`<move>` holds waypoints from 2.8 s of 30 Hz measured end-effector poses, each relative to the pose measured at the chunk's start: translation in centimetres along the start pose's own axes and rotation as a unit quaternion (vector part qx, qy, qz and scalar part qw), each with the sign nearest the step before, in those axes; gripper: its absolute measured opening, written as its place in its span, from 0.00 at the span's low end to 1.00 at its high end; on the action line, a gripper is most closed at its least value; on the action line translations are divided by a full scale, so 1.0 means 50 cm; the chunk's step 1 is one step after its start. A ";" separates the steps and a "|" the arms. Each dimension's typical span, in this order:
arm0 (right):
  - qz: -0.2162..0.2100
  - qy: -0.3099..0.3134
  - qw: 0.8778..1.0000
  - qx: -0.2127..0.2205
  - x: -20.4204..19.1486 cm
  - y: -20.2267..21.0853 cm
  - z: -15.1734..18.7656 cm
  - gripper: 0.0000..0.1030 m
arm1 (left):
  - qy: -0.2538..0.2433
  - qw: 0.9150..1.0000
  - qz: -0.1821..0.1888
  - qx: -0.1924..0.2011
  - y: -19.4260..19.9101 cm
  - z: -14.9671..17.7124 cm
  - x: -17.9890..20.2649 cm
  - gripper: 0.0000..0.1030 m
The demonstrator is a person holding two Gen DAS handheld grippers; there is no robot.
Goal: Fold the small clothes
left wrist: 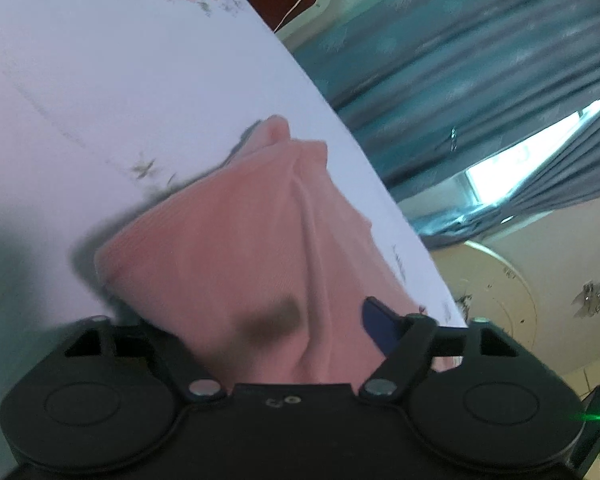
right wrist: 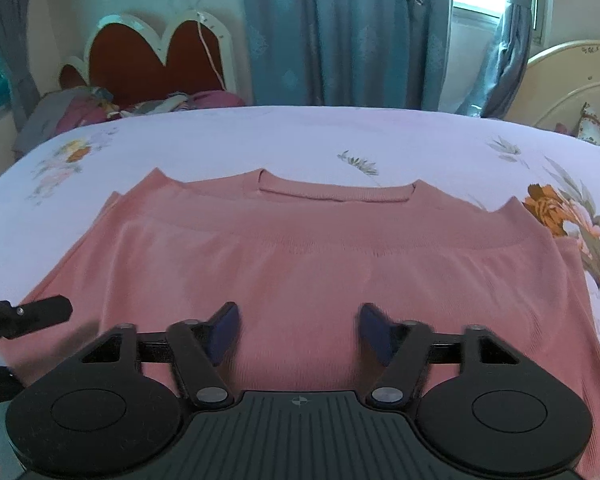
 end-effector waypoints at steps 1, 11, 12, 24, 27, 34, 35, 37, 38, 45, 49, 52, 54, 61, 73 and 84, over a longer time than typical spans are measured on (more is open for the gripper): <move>0.012 0.005 1.000 -0.005 0.004 -0.014 0.005 0.50 | 0.004 1.000 0.003 0.003 -0.008 -0.005 -0.002 0.56; 0.040 0.053 0.998 -0.012 0.011 -0.046 0.043 0.50 | 0.019 1.000 -0.017 0.007 -0.015 -0.010 -0.018 0.11; 0.038 0.057 0.998 -0.015 0.010 -0.047 0.041 0.50 | 0.014 1.000 -0.018 0.013 -0.009 -0.013 -0.011 0.10; -0.049 -0.060 0.996 0.039 0.142 0.081 0.006 0.50 | -0.233 0.968 -0.039 0.086 0.025 0.052 0.306 0.09; -0.036 -0.087 0.994 0.047 0.228 0.129 0.016 0.50 | -0.296 0.952 -0.007 0.076 -0.003 0.122 0.421 0.09; 0.004 -0.168 0.984 0.054 0.432 0.218 0.071 0.50 | -0.408 0.911 0.053 0.007 -0.102 0.370 0.573 0.09; 0.008 -0.177 0.983 0.055 0.454 0.231 0.080 0.50 | -0.420 0.906 0.056 -0.006 -0.116 0.412 0.577 0.09; 0.013 -0.190 0.980 0.061 0.489 0.253 0.092 0.50 | -0.458 0.888 0.047 -0.012 -0.135 0.480 0.568 0.09; 0.012 -0.195 0.979 0.064 0.502 0.262 0.094 0.50 | -0.470 0.882 0.041 -0.020 -0.138 0.505 0.558 0.10; -0.065 -0.197 0.976 0.062 0.476 0.257 0.059 0.50 | -0.551 0.832 0.049 -0.046 -0.088 0.567 0.512 0.41; -0.101 -0.167 0.980 0.043 0.417 0.210 0.038 0.50 | -0.533 0.843 0.040 -0.062 -0.033 0.529 0.464 0.57; -0.099 -0.147 0.983 0.044 0.401 0.170 0.018 0.50 | -0.493 0.868 0.020 -0.046 0.006 0.451 0.430 0.57; -0.100 -0.137 0.985 0.039 0.390 0.146 0.006 0.50 | -0.462 0.886 0.001 -0.027 0.024 0.393 0.407 0.57; -0.097 -0.116 0.988 0.007 0.385 0.084 0.017 0.50 | -0.385 0.921 -0.052 0.009 0.009 0.257 0.359 0.57; -0.071 -0.109 0.990 0.046 0.388 0.137 -0.004 0.11 | -0.390 0.920 -0.046 0.005 -0.050 0.234 0.386 0.59; 0.002 -0.162 0.986 0.043 0.485 0.181 0.072 0.08 | -0.400 0.916 -0.028 -0.024 -0.091 0.276 0.402 0.67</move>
Point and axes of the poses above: each gripper's, at about its wrist camera, not at the fingertips, and y roughly against the way its jaws point, x to its right, z to its underside, the point moved 10 cm from there along -y, roughly the way its jaws point, and after that the axes turned 8 degrees about -z, right-handed, at the moved point
